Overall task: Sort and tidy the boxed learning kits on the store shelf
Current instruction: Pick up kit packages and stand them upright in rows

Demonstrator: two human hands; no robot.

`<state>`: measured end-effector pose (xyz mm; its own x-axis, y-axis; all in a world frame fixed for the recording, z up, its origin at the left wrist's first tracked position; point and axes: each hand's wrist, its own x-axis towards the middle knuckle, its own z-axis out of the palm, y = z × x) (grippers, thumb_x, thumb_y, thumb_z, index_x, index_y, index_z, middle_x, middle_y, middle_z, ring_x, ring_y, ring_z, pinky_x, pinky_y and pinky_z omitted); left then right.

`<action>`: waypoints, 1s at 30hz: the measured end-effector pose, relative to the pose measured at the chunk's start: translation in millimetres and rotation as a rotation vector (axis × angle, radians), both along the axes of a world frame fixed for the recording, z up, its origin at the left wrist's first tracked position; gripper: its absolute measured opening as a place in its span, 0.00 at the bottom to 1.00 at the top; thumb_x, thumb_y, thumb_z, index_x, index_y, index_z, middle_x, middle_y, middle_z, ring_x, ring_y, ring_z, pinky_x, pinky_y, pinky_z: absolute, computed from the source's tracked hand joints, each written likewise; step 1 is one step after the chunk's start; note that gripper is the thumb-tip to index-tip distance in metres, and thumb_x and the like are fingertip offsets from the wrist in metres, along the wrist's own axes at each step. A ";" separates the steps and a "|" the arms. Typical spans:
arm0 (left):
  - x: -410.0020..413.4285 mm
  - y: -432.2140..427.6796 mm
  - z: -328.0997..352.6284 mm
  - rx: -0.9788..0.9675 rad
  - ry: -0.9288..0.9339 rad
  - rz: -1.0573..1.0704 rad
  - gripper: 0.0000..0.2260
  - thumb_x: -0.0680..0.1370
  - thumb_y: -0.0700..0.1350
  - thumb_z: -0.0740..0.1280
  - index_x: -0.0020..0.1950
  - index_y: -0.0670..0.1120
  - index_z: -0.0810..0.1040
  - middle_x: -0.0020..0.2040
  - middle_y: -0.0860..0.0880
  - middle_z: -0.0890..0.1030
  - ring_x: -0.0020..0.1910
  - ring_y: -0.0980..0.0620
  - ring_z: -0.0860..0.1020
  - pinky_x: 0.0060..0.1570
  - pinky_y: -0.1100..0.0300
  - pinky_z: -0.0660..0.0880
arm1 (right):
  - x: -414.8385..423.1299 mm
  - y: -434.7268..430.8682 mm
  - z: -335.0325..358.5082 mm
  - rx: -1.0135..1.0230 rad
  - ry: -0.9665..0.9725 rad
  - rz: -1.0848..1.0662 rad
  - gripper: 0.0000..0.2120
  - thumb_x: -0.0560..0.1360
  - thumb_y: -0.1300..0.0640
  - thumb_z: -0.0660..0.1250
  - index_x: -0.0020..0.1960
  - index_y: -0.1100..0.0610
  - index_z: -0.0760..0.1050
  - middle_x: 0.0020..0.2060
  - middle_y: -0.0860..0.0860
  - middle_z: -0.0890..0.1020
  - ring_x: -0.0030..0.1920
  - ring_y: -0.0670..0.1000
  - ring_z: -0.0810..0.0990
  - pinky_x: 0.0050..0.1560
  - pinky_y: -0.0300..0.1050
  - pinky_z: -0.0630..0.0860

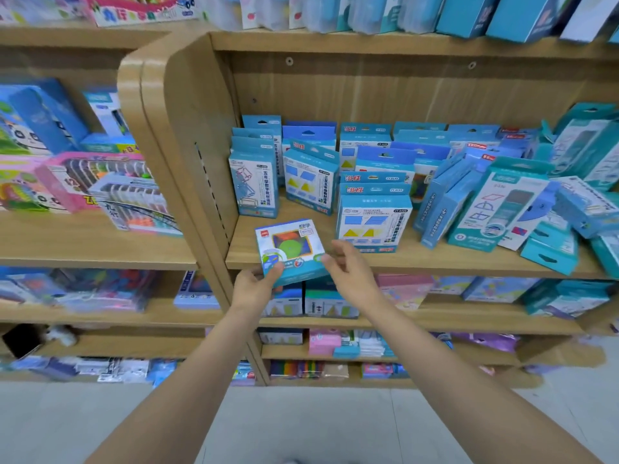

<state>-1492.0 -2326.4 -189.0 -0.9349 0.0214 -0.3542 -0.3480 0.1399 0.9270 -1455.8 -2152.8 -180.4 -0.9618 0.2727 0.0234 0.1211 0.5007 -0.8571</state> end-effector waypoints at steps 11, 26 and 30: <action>-14.2 -45.6 6.9 0.001 0.354 -0.096 0.19 0.76 0.45 0.70 0.65 0.50 0.71 0.55 0.52 0.80 0.54 0.55 0.80 0.49 0.55 0.80 | -31.6 -16.3 16.4 -0.229 0.072 0.007 0.09 0.77 0.55 0.67 0.57 0.54 0.73 0.45 0.48 0.78 0.46 0.48 0.77 0.49 0.46 0.77; -45.5 -27.8 13.0 -0.421 0.553 -0.138 0.33 0.77 0.41 0.67 0.77 0.50 0.54 0.71 0.47 0.65 0.67 0.52 0.68 0.58 0.63 0.66 | -65.5 -52.9 13.8 -0.052 0.328 -0.218 0.16 0.76 0.60 0.67 0.62 0.55 0.69 0.54 0.48 0.79 0.51 0.46 0.78 0.54 0.43 0.76; -37.7 -25.4 13.7 -0.482 0.615 -0.175 0.38 0.76 0.40 0.67 0.78 0.45 0.47 0.75 0.44 0.56 0.71 0.49 0.64 0.64 0.59 0.68 | -64.4 -49.3 12.3 -0.050 0.266 -0.144 0.18 0.77 0.58 0.66 0.65 0.55 0.67 0.54 0.49 0.79 0.53 0.47 0.78 0.56 0.47 0.77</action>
<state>-1529.7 -2351.8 -175.3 -0.9628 0.1618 0.2162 0.2701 0.5790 0.7693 -1520.2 -2202.1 -168.1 -0.8750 0.4132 0.2523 -0.0439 0.4513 -0.8913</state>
